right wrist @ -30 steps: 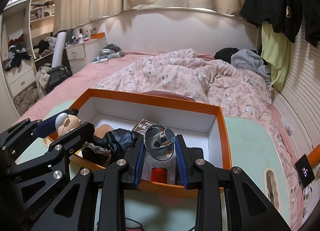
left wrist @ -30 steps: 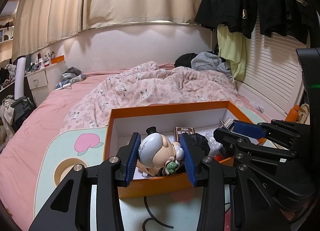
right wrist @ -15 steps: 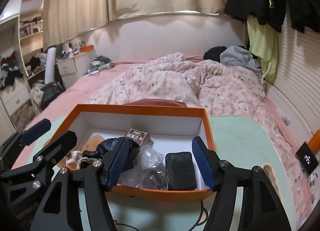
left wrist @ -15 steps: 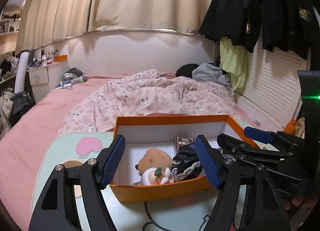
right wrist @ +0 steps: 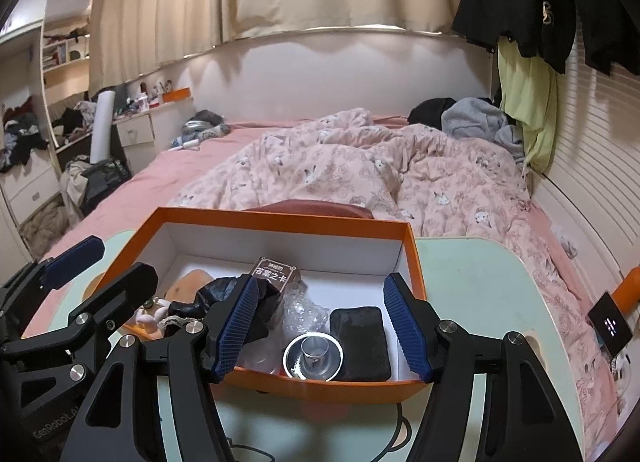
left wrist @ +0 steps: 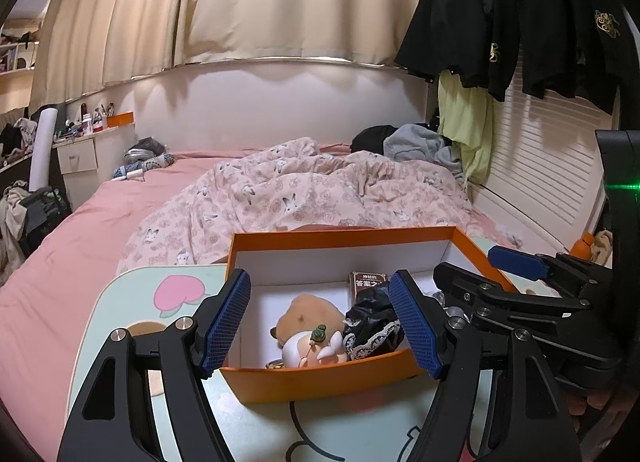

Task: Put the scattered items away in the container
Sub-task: 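Withdraw both open tools from the box back over the table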

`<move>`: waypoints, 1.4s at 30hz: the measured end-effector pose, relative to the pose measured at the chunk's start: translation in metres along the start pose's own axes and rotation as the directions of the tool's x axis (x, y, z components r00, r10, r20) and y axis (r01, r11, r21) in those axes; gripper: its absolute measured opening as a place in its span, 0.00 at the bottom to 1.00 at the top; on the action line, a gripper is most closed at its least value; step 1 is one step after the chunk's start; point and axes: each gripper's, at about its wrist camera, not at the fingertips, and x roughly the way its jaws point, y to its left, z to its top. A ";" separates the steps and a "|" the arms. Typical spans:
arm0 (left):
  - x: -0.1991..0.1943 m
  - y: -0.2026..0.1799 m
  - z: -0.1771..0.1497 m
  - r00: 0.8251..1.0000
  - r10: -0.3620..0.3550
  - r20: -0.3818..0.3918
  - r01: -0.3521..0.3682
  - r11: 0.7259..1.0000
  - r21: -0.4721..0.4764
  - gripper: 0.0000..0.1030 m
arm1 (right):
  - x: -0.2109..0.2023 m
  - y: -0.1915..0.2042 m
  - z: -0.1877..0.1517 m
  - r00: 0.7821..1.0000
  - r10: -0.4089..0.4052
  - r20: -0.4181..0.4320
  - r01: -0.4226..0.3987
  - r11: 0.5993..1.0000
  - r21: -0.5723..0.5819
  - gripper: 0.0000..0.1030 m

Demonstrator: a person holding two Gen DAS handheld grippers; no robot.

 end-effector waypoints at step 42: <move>-0.023 -0.003 -0.047 0.966 0.048 -0.252 -0.040 0.999 0.034 0.80 | -0.036 -0.003 -0.043 0.991 -0.012 -0.130 0.009 1.000 -0.021 0.95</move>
